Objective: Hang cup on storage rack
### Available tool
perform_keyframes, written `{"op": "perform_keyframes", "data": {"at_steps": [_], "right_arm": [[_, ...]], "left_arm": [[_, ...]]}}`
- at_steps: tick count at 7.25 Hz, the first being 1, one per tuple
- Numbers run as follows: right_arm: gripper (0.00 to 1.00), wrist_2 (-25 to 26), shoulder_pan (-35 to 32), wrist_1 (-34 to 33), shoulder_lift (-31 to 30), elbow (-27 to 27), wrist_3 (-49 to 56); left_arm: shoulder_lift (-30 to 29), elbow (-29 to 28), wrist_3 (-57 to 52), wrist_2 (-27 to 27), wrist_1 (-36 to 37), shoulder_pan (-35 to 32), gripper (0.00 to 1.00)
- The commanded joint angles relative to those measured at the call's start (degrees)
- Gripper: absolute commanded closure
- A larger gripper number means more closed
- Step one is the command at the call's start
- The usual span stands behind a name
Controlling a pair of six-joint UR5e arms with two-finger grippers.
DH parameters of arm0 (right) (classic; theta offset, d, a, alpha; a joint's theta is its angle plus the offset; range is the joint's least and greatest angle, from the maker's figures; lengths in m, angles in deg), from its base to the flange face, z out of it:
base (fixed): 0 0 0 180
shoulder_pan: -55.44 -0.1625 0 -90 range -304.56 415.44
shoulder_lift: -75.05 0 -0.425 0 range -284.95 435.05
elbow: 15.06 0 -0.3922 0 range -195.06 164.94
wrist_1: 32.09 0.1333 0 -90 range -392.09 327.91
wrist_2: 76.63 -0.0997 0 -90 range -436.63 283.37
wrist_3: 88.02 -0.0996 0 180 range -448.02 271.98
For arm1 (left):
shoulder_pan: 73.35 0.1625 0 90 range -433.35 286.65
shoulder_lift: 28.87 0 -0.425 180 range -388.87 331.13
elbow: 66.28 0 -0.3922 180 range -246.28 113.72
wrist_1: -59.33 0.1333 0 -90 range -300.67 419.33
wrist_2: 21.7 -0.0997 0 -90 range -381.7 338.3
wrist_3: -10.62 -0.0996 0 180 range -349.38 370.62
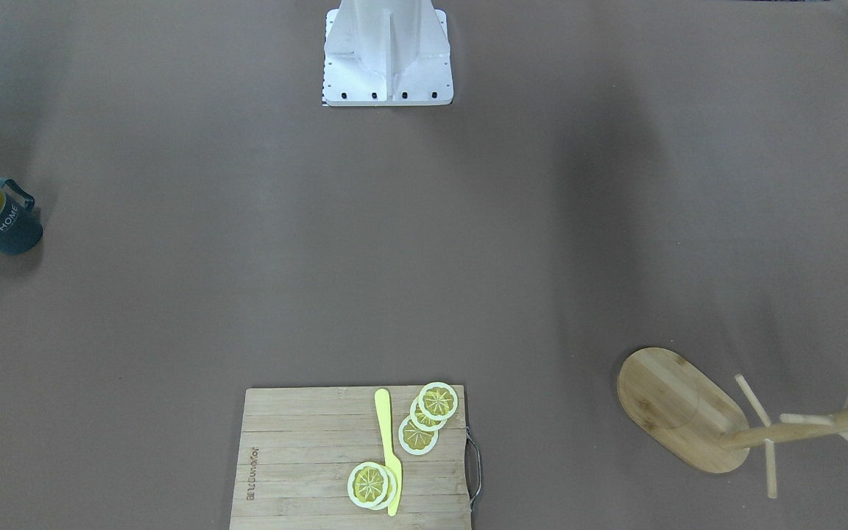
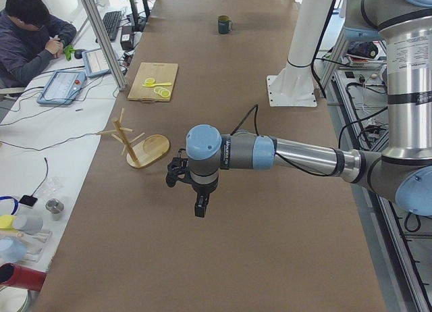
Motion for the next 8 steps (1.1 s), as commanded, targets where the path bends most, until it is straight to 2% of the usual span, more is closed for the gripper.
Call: {"op": "perform_keyframes", "data": {"at_steps": [1,4,8], "right_arm": [[0.0,0.01,0.0,-0.04,0.0,0.03,0.0],[0.0,-0.77,0.0,0.05,-0.09,0.46,0.09],[0.0,-5.41,0.0,0.13,0.96,1.26,0.09]], "left_arm": [[0.09,0.01,-0.02,-0.09,0.0,0.0,0.01],[0.09,0.79,-0.1,0.0,-0.17,-0.26,0.01],[-0.7,3.34,0.24,0.61,-0.44,-0.44,0.01]]}}
